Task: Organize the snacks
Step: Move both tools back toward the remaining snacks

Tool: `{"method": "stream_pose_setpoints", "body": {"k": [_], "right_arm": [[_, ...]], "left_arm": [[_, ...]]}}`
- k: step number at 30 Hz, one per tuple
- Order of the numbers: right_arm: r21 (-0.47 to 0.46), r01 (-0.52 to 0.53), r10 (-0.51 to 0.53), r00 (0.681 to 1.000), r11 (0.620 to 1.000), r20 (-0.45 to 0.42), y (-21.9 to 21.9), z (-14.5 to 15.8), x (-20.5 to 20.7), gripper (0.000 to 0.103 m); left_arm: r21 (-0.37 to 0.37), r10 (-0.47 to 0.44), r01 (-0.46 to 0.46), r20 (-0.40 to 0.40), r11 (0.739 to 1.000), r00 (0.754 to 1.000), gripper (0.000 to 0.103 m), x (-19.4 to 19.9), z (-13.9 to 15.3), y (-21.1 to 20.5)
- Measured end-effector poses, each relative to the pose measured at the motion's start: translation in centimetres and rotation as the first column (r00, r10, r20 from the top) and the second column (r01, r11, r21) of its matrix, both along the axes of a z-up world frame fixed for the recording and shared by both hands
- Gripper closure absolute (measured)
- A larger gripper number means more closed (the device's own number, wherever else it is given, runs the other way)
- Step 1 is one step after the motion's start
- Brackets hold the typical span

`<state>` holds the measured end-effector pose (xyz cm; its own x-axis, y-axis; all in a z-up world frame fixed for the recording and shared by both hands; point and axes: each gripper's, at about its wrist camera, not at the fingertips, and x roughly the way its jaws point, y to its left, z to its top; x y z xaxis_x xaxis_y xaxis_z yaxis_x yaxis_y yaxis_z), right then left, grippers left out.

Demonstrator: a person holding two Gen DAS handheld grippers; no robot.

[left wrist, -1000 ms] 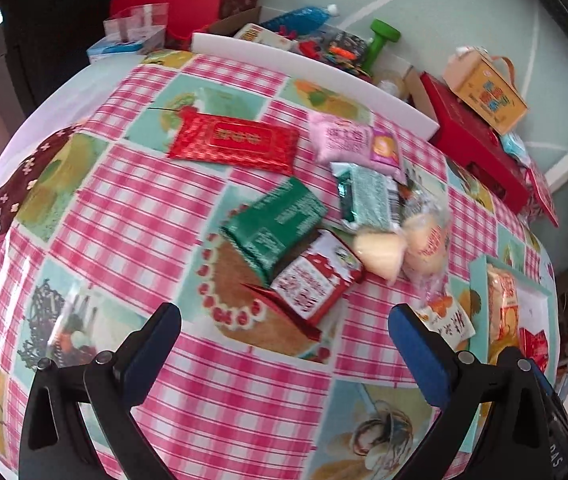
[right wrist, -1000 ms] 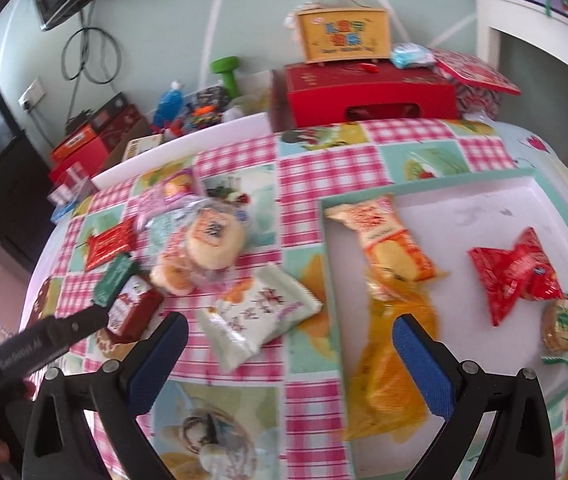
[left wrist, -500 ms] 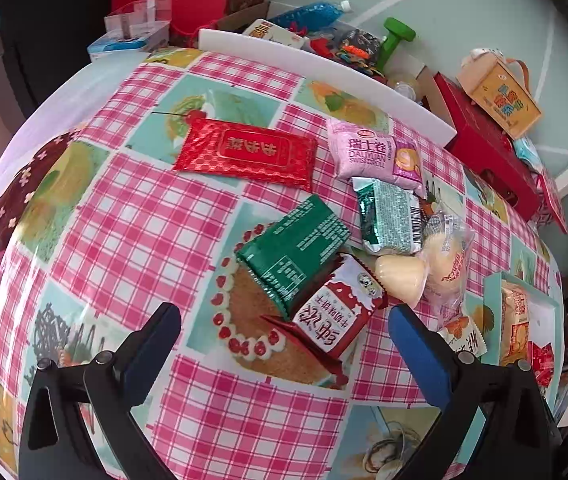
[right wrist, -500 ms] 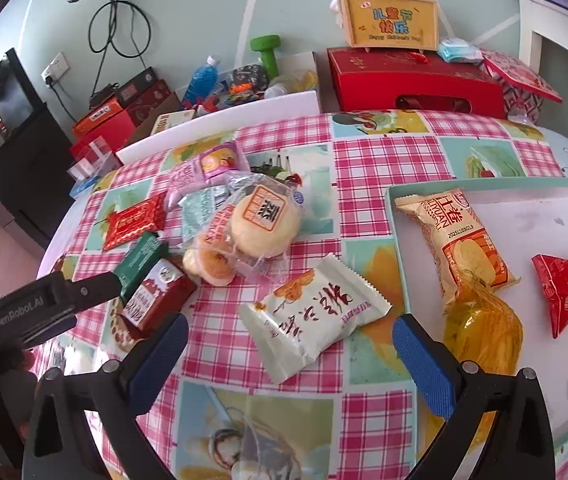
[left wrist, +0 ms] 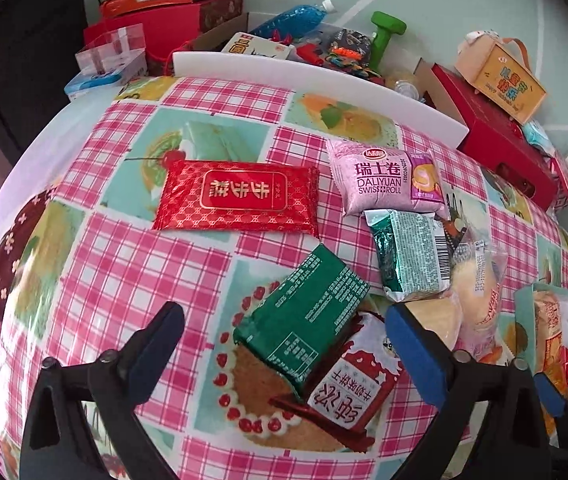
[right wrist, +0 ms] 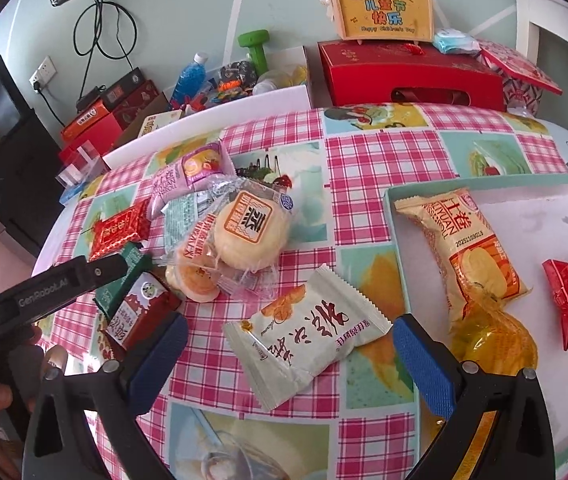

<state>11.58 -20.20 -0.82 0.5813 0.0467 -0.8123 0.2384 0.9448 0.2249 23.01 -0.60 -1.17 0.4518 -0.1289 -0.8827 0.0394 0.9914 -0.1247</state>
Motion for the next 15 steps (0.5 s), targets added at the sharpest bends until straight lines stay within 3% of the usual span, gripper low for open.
{"method": "stream_pose_setpoints", "body": {"k": [3, 8, 15], "right_arm": [[0.0, -0.001, 0.001, 1.0, 1.0, -0.005, -0.1, -0.2, 0.1, 0.0], [0.006, 0.002, -0.002, 1.0, 1.0, -0.013, -0.2, -0.4, 0.1, 0.0], [0.015, 0.015, -0.015, 1.0, 1.0, -0.016, -0.6, -0.6, 0.0, 0.0]], "left_arm": [[0.029, -0.027, 0.026, 0.012, 0.999, 1.0, 0.022, 0.2, -0.2, -0.7], [0.016, -0.062, 0.062, 0.008, 0.998, 0.998, 0.041, 0.1, -0.6, -1.4], [0.025, -0.027, 0.027, -0.025, 0.999, 0.999, 0.052, -0.2, -0.7, -0.7]]}}
